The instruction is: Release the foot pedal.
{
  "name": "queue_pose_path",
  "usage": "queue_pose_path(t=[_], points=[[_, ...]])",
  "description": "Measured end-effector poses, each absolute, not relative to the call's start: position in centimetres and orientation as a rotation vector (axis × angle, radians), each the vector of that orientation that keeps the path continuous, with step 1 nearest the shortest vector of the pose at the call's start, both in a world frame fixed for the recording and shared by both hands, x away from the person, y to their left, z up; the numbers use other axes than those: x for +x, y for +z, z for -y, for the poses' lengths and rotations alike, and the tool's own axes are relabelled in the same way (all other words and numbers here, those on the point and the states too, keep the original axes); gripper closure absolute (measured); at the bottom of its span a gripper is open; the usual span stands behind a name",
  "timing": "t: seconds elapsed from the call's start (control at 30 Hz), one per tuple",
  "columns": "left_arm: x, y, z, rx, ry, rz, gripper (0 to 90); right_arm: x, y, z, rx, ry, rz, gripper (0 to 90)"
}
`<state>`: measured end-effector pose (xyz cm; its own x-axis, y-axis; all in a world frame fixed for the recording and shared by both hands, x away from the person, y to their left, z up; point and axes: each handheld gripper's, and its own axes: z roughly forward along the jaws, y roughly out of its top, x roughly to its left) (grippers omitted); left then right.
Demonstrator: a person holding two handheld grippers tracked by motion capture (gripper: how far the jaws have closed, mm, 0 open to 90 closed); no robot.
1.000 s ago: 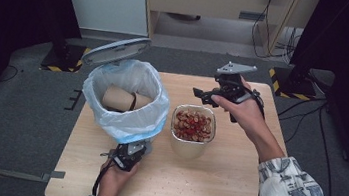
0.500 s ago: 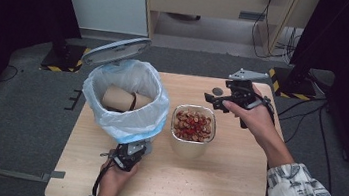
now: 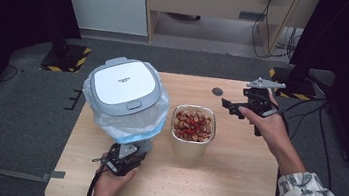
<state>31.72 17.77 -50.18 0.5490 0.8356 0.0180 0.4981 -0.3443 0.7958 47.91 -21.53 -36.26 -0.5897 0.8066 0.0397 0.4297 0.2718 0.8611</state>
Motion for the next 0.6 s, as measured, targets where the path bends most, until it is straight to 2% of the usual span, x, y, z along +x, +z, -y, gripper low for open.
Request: queue_pose_path(t=[0.27,0.3,0.6], points=[[31.2,-49.8,-18.1,1.965,0.54,-1.089,43.3,48.2,-37.2,22.8,1.164,1.218,-2.111,5.1],[31.5,-49.6,-18.6,1.998,0.568,-1.045,41.5,48.2,-37.3,22.9,1.171,1.213,-2.108,5.1],[31.3,-49.6,-19.6,1.98,0.543,-1.061,34.7,48.1,-37.8,23.8,1.197,1.202,-2.085,5.0]])
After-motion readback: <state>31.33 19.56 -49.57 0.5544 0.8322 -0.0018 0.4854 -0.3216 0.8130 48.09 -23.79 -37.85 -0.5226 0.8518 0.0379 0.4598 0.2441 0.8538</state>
